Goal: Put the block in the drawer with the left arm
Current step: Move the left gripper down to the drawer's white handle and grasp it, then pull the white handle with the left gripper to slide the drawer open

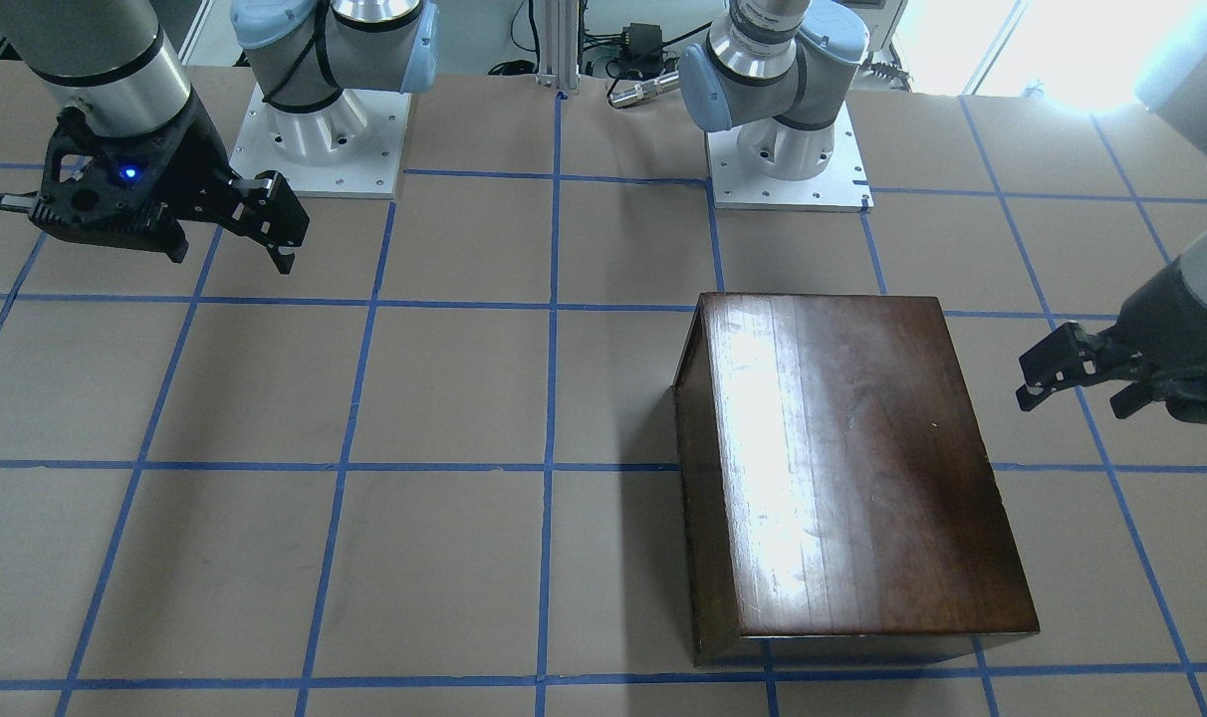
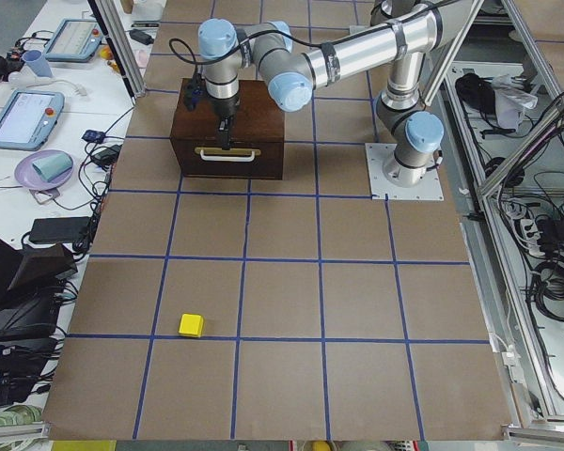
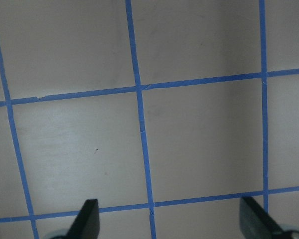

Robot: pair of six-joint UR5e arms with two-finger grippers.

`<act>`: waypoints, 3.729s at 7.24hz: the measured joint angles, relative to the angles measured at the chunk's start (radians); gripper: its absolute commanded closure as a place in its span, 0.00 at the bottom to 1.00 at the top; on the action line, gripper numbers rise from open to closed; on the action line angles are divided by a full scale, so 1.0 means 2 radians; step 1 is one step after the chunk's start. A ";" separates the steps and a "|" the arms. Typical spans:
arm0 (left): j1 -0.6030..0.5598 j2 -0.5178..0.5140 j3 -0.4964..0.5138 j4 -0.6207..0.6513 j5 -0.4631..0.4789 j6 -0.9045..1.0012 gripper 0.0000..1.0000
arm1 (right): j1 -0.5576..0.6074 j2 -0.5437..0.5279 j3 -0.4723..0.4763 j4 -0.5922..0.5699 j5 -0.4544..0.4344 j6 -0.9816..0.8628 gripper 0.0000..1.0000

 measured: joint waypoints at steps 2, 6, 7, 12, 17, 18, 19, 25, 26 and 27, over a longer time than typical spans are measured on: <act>0.036 -0.028 0.001 0.004 -0.046 0.064 0.00 | 0.000 0.000 0.000 0.000 0.000 0.000 0.00; 0.063 -0.064 -0.006 -0.008 -0.109 0.106 0.00 | 0.000 0.000 0.000 0.000 -0.001 0.000 0.00; 0.064 -0.071 -0.007 -0.012 -0.117 0.101 0.00 | 0.000 0.000 0.000 0.000 0.000 0.000 0.00; 0.064 -0.082 -0.031 -0.016 -0.165 0.061 0.00 | 0.000 0.000 0.000 0.000 0.000 0.000 0.00; 0.063 -0.104 -0.031 -0.012 -0.154 0.027 0.01 | 0.000 0.000 0.000 0.000 0.000 0.000 0.00; 0.063 -0.107 -0.031 -0.012 -0.147 0.024 0.02 | 0.000 0.000 0.000 0.000 0.000 0.000 0.00; 0.063 -0.109 -0.030 -0.012 -0.143 0.023 0.02 | 0.000 0.000 0.000 0.000 0.000 0.000 0.00; 0.063 -0.106 -0.021 0.002 -0.088 0.023 0.11 | 0.000 0.000 0.000 0.000 0.000 0.000 0.00; 0.064 -0.106 -0.019 0.006 -0.081 0.024 0.11 | 0.000 0.000 0.000 0.000 0.000 0.000 0.00; 0.064 -0.106 -0.012 0.007 -0.071 0.024 0.11 | 0.000 0.000 0.000 0.000 0.000 0.000 0.00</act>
